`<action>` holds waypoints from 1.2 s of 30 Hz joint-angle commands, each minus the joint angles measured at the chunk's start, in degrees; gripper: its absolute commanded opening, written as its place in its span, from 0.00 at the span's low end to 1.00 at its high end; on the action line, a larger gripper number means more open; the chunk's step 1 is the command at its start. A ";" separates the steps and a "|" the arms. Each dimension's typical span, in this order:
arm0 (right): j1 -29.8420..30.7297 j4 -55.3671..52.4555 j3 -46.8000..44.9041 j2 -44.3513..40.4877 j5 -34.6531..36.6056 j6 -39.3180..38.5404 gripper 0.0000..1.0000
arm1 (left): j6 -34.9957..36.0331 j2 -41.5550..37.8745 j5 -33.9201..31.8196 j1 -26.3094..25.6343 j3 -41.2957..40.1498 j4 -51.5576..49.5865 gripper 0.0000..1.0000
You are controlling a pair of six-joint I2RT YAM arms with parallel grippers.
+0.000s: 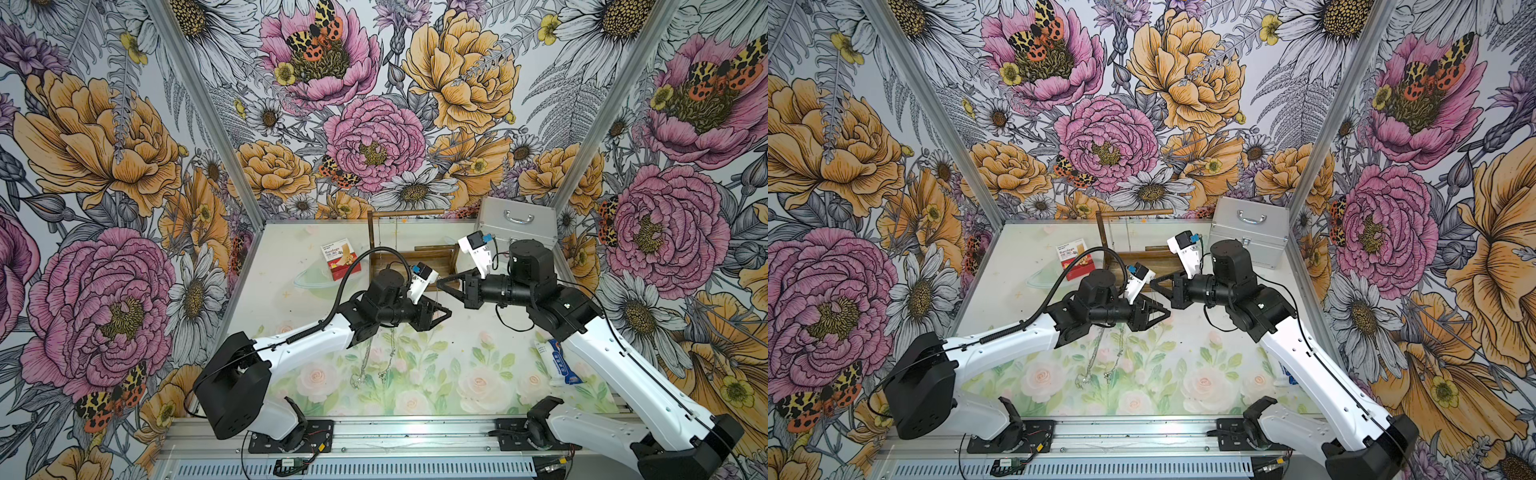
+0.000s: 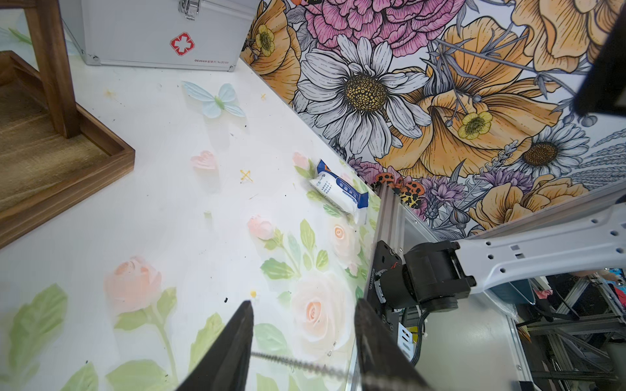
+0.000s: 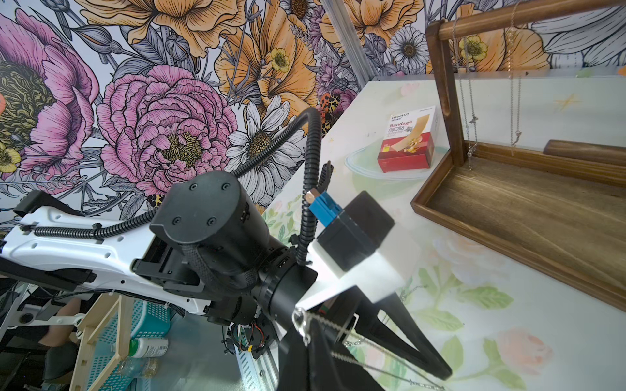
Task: Take the necklace off the jewelry display stand
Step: Place the necklace at the center of the board.
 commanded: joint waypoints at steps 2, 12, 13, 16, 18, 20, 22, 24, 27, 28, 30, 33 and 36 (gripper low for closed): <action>0.24 -0.15 1.95 -0.37 -0.83 -0.71 0.00 | -0.82 0.71 1.65 0.60 -1.33 2.89 0.49; 0.24 -0.15 1.74 -0.34 -1.07 -0.95 0.00 | -1.09 0.74 -0.46 0.59 -2.43 3.65 0.58; 0.24 -0.15 1.71 -0.37 -1.13 -0.89 0.00 | -1.09 0.65 -0.98 0.59 -2.61 3.69 0.61; 0.24 -0.19 1.59 -0.31 -1.26 -0.89 0.00 | -0.87 0.39 -2.13 0.62 -3.05 3.98 0.66; 0.28 -0.15 1.58 -0.33 -1.40 -0.93 0.00 | -0.83 0.47 -2.15 0.59 -3.12 4.23 0.66; 0.24 -0.15 1.61 -0.33 -1.53 -0.93 0.00 | -0.83 0.72 -2.12 0.59 -3.18 4.51 0.62; 0.24 -0.15 1.57 -0.31 -1.68 -0.91 0.00 | -0.76 1.07 -1.74 0.59 -3.10 4.78 0.55; 0.24 -0.15 1.50 -0.33 -1.78 -1.01 0.00 | -0.79 1.29 -1.65 0.64 -3.16 5.01 0.53; 0.24 -0.15 1.49 -0.33 -1.96 -1.03 0.00 | -0.91 1.70 -1.49 0.59 -3.25 5.48 0.48; 0.24 -0.15 1.41 -0.32 -1.96 -1.10 0.00 | -1.09 1.79 -1.36 0.59 -3.23 5.65 0.45; 0.24 -0.15 1.44 -0.36 -1.96 -1.12 0.00 | -1.29 1.96 -1.33 0.59 -3.35 5.88 0.40; 0.24 -0.15 1.49 -0.30 -1.96 -1.10 0.00 | -1.40 2.05 -1.47 0.59 -3.47 5.99 0.39; 0.24 -0.15 1.49 -0.32 -1.92 -1.19 0.00 | -1.52 2.11 -1.56 0.59 -3.78 6.17 0.37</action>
